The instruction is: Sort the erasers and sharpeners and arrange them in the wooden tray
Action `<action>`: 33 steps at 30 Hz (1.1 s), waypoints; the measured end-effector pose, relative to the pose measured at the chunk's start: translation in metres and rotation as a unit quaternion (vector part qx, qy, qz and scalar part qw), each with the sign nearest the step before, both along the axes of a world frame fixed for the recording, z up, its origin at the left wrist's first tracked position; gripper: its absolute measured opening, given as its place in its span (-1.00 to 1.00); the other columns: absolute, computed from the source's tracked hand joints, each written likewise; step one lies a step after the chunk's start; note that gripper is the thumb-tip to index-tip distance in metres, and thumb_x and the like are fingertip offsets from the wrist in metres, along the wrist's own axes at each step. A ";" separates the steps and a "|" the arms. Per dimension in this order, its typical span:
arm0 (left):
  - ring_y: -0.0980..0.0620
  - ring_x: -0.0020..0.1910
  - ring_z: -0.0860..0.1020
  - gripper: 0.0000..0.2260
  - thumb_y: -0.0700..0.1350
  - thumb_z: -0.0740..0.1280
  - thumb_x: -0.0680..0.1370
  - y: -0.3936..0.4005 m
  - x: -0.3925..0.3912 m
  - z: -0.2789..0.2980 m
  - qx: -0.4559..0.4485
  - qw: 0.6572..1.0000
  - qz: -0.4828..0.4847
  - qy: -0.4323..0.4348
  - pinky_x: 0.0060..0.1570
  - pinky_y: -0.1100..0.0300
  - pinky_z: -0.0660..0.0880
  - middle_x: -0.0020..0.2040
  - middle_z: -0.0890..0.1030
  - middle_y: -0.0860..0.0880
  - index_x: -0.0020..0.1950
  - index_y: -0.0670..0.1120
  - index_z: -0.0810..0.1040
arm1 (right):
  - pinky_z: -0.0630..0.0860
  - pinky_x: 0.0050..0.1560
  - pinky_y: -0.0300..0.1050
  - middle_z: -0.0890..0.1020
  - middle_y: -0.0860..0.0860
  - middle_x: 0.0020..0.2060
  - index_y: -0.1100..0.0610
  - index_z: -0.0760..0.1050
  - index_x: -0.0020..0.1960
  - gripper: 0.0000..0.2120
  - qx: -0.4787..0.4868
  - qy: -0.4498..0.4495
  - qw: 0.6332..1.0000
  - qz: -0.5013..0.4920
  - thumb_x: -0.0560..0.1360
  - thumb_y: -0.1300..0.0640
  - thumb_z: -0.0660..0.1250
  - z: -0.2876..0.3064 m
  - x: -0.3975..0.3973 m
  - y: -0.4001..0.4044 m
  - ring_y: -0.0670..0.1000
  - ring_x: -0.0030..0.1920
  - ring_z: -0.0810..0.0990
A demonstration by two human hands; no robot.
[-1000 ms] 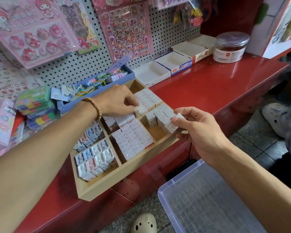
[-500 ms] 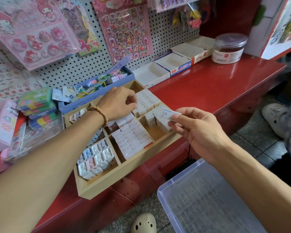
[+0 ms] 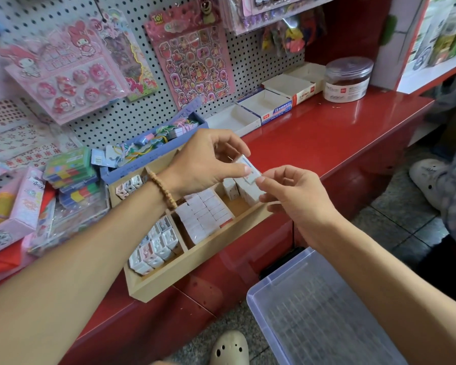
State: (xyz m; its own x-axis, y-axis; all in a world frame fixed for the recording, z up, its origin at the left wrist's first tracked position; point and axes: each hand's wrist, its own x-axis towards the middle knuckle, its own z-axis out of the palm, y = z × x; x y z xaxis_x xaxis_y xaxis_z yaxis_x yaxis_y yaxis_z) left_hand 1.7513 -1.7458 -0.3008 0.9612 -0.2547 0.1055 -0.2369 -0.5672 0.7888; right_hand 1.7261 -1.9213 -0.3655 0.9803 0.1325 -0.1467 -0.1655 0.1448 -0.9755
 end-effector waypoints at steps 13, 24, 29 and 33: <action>0.20 -0.27 0.42 -0.85 -0.08 0.48 0.43 0.014 0.027 -0.041 0.381 0.924 0.000 -0.038 -0.24 0.18 0.39 -0.28 0.47 0.16 -0.16 0.07 0.52 | 0.49 -0.44 -0.31 0.59 0.06 -0.37 0.22 0.62 -0.11 -0.94 -0.112 -0.020 0.992 -0.061 0.52 0.23 0.42 -0.004 0.005 -0.047 -0.18 -0.50 0.50; 0.05 -0.15 0.46 -0.79 -0.08 0.44 0.41 0.004 0.033 -0.059 0.426 0.896 -0.014 -0.127 -0.22 0.18 0.35 -0.17 0.48 0.08 -0.16 0.04 0.40 | 0.53 -0.39 -0.23 0.60 0.08 -0.35 0.19 0.61 -0.13 -0.93 -0.136 -0.028 0.989 -0.043 0.53 0.23 0.41 -0.010 0.007 -0.043 -0.17 -0.48 0.49; 0.03 -0.12 0.45 -0.75 0.01 0.43 0.42 0.002 0.031 -0.061 0.446 0.884 0.007 -0.139 -0.21 0.18 0.33 -0.13 0.47 0.06 -0.08 0.04 0.37 | 0.53 -0.33 -0.25 0.61 -0.02 -0.43 0.13 0.62 -0.16 -0.92 -0.165 -0.060 0.984 -0.040 0.51 0.21 0.42 -0.011 0.009 -0.042 -0.17 -0.46 0.52; 0.03 -0.05 0.47 -0.80 0.03 0.41 0.45 0.002 0.028 -0.059 0.446 0.884 0.006 -0.137 -0.16 0.19 0.33 -0.09 0.50 0.06 -0.07 0.04 0.42 | 0.60 -0.14 0.05 0.61 -0.03 -0.43 0.04 0.62 -0.20 -0.90 -0.186 -0.082 0.979 -0.034 0.49 0.16 0.43 -0.012 0.012 -0.044 -0.07 -0.38 0.55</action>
State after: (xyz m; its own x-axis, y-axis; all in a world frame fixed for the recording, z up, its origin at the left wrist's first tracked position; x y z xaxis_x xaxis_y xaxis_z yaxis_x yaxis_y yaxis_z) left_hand 1.7793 -1.7440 -0.3598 0.9343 -0.3431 0.0970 -0.3386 -0.9390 -0.0603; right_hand 1.7376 -1.9648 -0.3778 0.9994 0.0331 -0.0112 -0.0037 -0.2195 -0.9756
